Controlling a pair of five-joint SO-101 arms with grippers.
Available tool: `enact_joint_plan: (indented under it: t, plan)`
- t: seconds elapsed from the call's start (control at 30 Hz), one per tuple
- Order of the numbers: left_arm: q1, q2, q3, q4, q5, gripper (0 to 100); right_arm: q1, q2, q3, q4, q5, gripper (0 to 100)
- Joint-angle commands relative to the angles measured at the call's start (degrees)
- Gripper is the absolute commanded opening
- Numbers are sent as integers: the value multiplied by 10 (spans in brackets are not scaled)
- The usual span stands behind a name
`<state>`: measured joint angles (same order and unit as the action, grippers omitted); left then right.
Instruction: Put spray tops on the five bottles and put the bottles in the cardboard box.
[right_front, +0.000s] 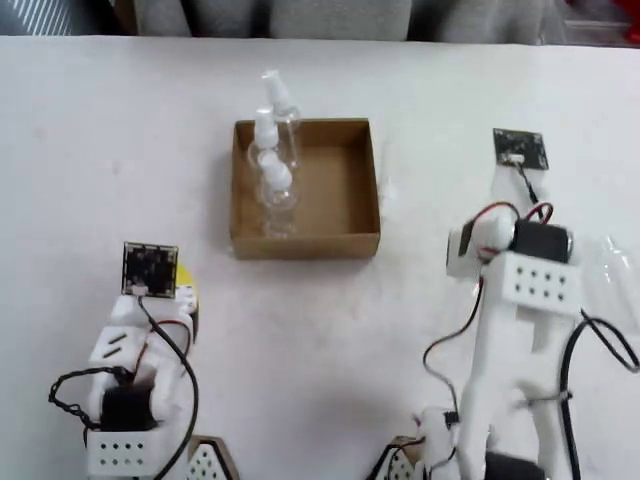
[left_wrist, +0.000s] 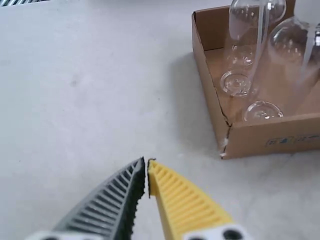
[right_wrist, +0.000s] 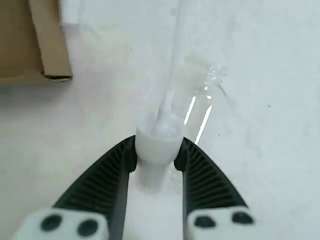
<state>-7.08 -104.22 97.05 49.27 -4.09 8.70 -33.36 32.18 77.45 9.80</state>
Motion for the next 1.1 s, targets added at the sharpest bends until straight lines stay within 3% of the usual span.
enact_joint_plan:
  t: [0.0,0.37,0.63,0.8,1.07]
  plan:
    - [-4,-5,0,3,-5,24,-41,-84,35,8,38,16]
    - [-7,-5,0,19,-5,24,-284,-138,97,24,151,16]
    - [-65,-5,0,19,-5,25,-414,-138,147,22,242,17]
    - [-66,-5,0,18,-5,26,-463,-138,200,21,332,18]
    - [-66,-5,0,18,-5,26,-468,-138,236,21,493,19]
